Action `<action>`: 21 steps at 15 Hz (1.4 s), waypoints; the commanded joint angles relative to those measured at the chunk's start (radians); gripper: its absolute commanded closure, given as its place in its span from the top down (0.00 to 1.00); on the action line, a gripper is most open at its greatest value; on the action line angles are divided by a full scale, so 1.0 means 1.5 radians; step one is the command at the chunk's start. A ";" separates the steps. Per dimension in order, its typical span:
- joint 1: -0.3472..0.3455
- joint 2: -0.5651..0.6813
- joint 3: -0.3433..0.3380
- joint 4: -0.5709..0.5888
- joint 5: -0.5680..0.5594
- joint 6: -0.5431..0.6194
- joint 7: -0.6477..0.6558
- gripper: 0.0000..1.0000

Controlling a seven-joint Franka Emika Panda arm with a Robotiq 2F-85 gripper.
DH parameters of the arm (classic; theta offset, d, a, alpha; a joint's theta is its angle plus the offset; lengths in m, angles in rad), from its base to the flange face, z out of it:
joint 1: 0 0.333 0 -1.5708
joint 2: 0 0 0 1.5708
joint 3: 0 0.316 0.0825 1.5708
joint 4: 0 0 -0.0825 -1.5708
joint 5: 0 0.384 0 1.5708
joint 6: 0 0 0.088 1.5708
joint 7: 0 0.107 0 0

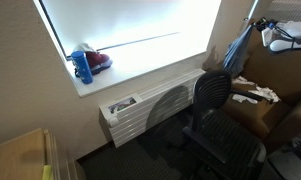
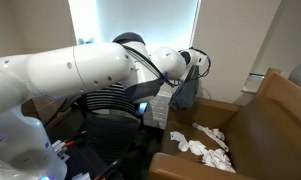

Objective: Get the blue object from the right eat and put it on the headrest of the left chair

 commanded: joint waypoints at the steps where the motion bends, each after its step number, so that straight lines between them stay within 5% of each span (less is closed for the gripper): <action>1: -0.096 -0.109 0.029 -0.153 -0.025 -0.021 0.072 0.00; 3: -0.105 -0.182 -0.011 -0.174 0.025 -0.051 0.114 0.00; 6: -0.108 -0.291 -0.064 -0.238 0.222 -0.070 0.017 0.00; 7: -0.120 -0.328 -0.074 -0.271 0.175 -0.065 0.094 0.00; 8: -0.140 -0.334 -0.036 -0.298 0.154 -0.054 0.086 0.00; 11: -0.147 -0.417 -0.051 -0.385 0.132 -0.011 0.120 0.00; 12: -0.159 -0.438 -0.034 -0.416 0.116 -0.024 0.131 0.00; 17: -0.335 -0.435 0.228 -0.586 -0.066 -0.078 0.201 0.00; 20: -0.419 -0.473 0.301 -0.703 -0.127 -0.011 0.202 0.00; 21: -0.435 -0.504 0.294 -0.730 -0.130 0.052 0.208 0.00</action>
